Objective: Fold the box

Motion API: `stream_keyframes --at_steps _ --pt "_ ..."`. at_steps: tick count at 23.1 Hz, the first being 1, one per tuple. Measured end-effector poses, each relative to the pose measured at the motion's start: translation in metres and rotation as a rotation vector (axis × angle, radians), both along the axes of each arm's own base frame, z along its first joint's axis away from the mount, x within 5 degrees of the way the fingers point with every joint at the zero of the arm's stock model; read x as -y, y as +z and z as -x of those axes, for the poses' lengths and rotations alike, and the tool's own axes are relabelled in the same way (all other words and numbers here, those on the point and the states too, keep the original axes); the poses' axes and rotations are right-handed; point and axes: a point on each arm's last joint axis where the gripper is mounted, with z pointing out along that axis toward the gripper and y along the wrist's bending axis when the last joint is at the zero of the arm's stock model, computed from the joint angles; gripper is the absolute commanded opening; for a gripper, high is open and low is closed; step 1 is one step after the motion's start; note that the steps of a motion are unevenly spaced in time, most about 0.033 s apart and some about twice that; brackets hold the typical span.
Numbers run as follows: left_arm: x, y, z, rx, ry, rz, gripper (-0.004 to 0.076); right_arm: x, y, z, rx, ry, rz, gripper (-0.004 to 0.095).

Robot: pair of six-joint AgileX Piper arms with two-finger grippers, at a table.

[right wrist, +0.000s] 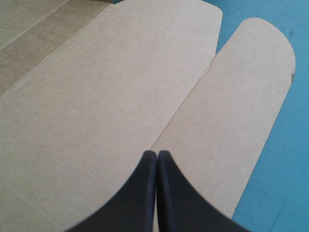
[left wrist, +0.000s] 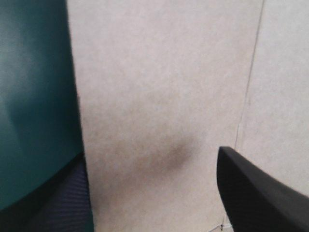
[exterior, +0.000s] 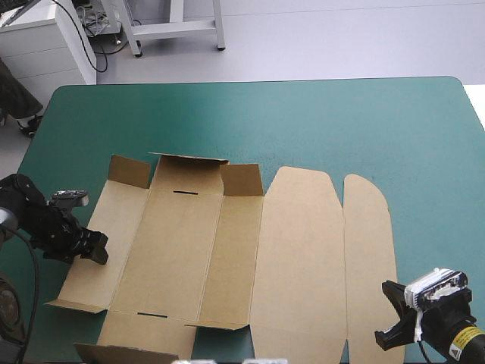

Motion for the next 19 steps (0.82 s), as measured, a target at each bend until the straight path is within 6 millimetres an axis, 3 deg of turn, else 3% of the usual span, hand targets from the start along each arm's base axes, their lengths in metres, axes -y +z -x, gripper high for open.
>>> stream_keyframes --at_steps 4,9,14,19 --pt "0.004 -0.004 0.001 0.003 0.011 0.036 0.0407 0.000 0.000 0.000 0.001 0.001 0.001 -0.0020" --pt "0.012 -0.012 0.005 -0.006 0.038 0.119 0.0404 0.000 0.000 0.000 0.001 0.002 0.002 -0.0020" --pt "0.030 -0.004 -0.006 0.120 0.081 0.346 0.0405 0.000 0.000 0.000 0.001 0.002 0.002 -0.0020" --pt "0.029 -0.005 -0.005 0.126 0.035 0.324 0.0405 0.000 0.000 0.000 0.001 0.002 0.002 -0.0020"
